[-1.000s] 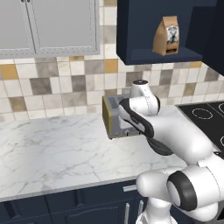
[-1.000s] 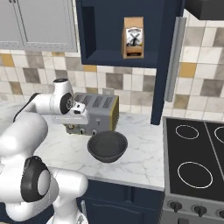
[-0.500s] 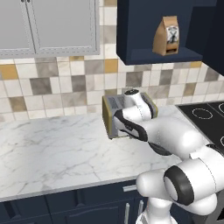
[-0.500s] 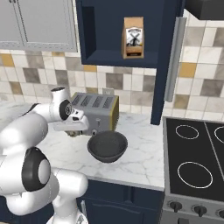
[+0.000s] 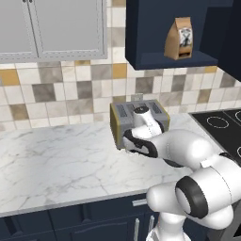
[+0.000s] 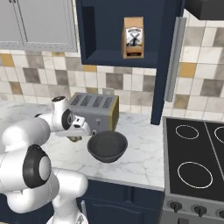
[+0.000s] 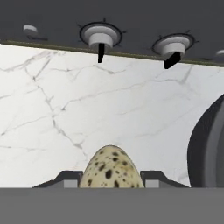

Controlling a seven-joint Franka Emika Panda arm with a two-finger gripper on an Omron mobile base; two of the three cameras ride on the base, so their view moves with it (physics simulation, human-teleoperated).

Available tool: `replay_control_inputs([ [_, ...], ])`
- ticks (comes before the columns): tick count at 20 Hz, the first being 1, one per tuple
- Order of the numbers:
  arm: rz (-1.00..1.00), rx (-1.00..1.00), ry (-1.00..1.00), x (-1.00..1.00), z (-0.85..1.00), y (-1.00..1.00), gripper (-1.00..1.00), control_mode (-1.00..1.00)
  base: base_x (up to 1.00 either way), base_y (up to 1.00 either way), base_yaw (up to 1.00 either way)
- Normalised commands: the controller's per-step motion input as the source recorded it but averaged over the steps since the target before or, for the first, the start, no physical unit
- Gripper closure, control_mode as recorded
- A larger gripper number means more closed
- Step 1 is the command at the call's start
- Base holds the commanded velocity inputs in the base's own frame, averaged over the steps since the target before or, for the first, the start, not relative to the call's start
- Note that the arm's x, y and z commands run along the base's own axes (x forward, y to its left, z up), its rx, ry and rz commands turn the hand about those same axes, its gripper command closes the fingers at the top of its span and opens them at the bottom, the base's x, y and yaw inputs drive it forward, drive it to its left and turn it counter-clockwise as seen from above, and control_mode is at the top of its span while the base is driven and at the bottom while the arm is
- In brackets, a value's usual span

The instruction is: Pick the egg and butter from the fridge and place them by the bowl for mixing.

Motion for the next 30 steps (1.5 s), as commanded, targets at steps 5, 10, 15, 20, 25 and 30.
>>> replay_control_inputs([
  [5,0.00,0.00,-0.04,0.17,-0.31,-0.06,1.00,-1.00,0.00,0.00,0.00],
  [10,0.00,0.00,0.00,0.29,-0.12,-0.03,1.00,-1.00,0.00,0.00,0.00],
  [15,0.00,0.00,0.00,0.20,-0.08,-0.01,1.00,-1.00,0.00,0.00,0.00],
  [20,0.00,-0.01,0.00,0.10,-0.15,-0.10,1.00,-1.00,0.00,0.00,0.00],
  [25,0.00,0.00,-0.02,-0.04,-0.20,-0.10,1.00,-1.00,0.00,0.00,0.00],
  [30,0.00,0.00,-0.08,-0.07,-0.19,-0.05,1.00,-1.00,0.00,0.00,0.00],
])
